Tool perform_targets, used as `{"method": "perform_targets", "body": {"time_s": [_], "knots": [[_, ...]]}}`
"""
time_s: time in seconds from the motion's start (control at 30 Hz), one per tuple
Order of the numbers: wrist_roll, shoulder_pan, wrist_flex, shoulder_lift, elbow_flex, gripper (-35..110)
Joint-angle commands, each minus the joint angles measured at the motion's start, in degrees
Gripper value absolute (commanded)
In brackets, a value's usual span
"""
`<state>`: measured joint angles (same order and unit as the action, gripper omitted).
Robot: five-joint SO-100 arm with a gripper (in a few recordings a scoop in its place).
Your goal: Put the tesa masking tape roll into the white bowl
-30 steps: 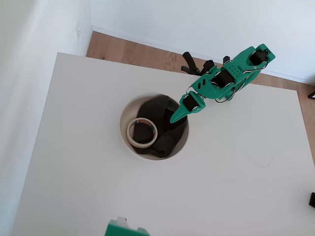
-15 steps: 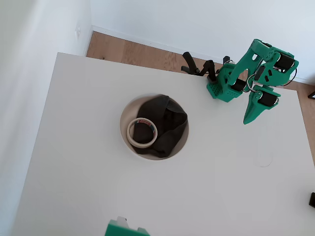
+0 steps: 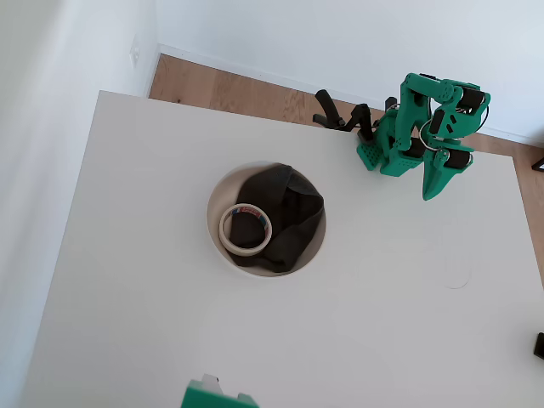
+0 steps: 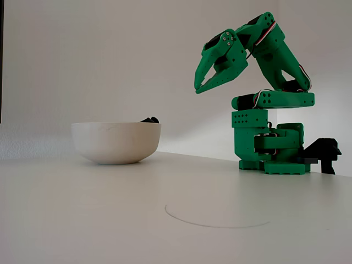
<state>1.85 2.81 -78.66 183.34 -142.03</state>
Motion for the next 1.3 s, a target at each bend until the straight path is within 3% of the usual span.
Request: {"method": "perform_targets", "body": {"time_s": [0.0,0.73,1.27], "knots": [[-0.5,1.8,0.3,7.1,-6.2,-8],[-1.9,2.9,-0.8,10.8,-22.2,-8],[-1.7,3.4,-1.1,10.8,-23.8,-8]]}}
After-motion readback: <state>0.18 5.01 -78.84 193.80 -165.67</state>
